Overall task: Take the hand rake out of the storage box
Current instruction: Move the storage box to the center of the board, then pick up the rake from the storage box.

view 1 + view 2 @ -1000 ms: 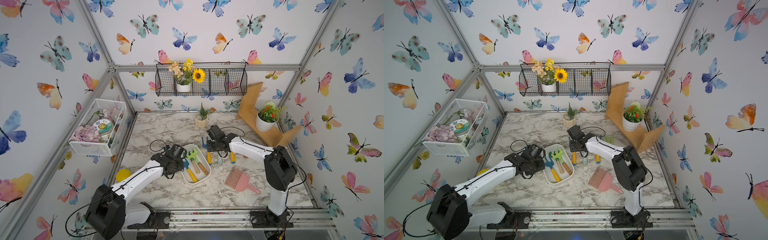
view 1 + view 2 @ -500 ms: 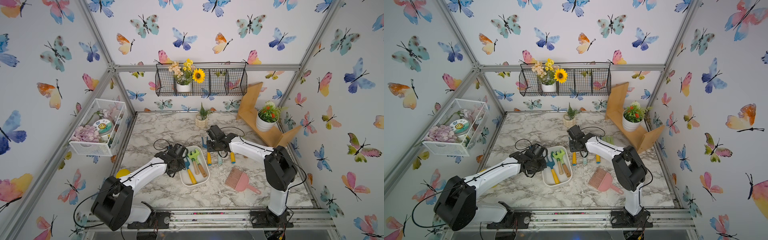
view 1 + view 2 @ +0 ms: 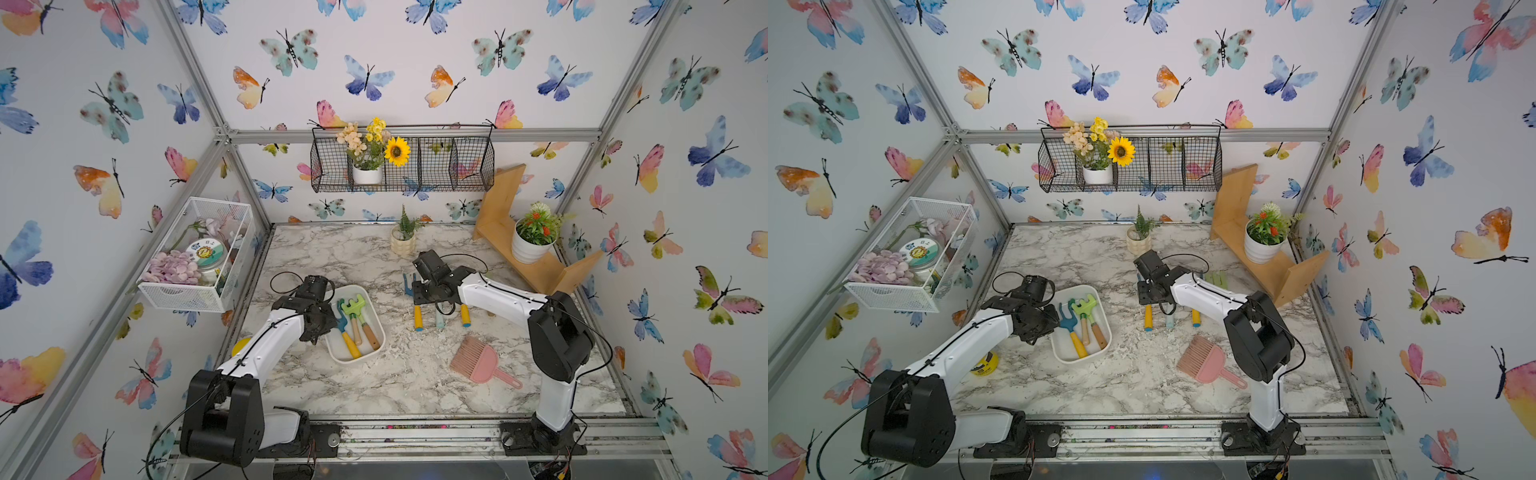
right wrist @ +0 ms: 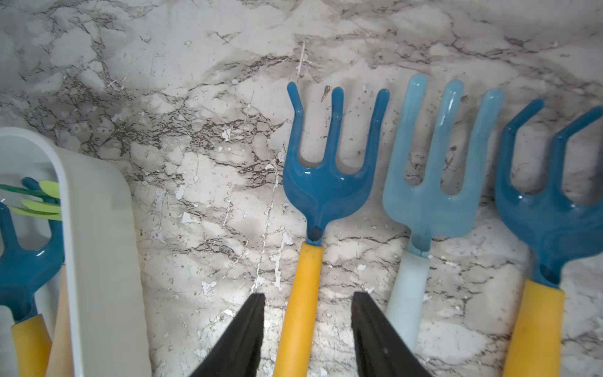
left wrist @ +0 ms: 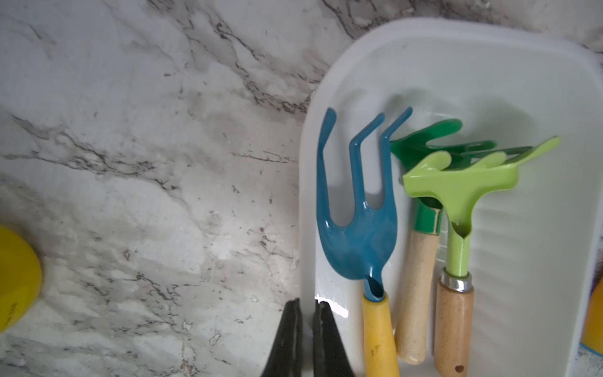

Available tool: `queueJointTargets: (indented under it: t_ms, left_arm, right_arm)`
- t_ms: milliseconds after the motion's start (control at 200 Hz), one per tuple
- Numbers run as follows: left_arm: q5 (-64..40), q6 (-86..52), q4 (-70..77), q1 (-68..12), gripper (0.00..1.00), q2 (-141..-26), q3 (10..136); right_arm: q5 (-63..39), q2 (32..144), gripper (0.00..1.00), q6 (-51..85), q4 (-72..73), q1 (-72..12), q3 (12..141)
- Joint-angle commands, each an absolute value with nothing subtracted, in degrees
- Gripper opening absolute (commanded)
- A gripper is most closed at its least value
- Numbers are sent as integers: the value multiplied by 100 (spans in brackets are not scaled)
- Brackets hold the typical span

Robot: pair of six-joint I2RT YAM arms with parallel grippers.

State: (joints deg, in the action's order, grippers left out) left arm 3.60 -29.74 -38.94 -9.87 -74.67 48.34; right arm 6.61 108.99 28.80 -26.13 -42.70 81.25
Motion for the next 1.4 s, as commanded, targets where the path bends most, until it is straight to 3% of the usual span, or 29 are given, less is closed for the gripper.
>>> queueJointTargets:
  t_ms: [0, 135, 431, 671, 856, 1141, 1392]
  left_arm:
    - [-153, -2459, -4086, -383, 0, -7240, 4658]
    - [-720, -2302, -3929, 407, 0, -7227, 4399]
    - [-809, -2188, -4014, 709, 0, -7510, 4579]
    - [-721, -2308, -4371, 698, 28, -7244, 4917]
    - [-732, -2812, -4661, 294, 37, -7165, 5151]
    - [-194, -3890, -4427, -1121, 41, -7259, 5488]
    - [-345, -4378, -3660, -1436, 40, -8016, 5478]
  right_arm:
    - [546, 10936, 49, 2777, -2594, -4263, 8077]
    - [435, 10952, 50, 2758, -2497, -4263, 8103]
    - [387, 10934, 50, 2716, -2470, -4271, 8121]
    - [387, 10840, 50, 2731, -2382, -4271, 7963]
    - [387, 10878, 50, 2772, -2338, -4264, 7987]
    - [509, 10803, 50, 2722, -2441, -4264, 7959]
    - [536, 10686, 50, 2733, -2452, -4263, 7899]
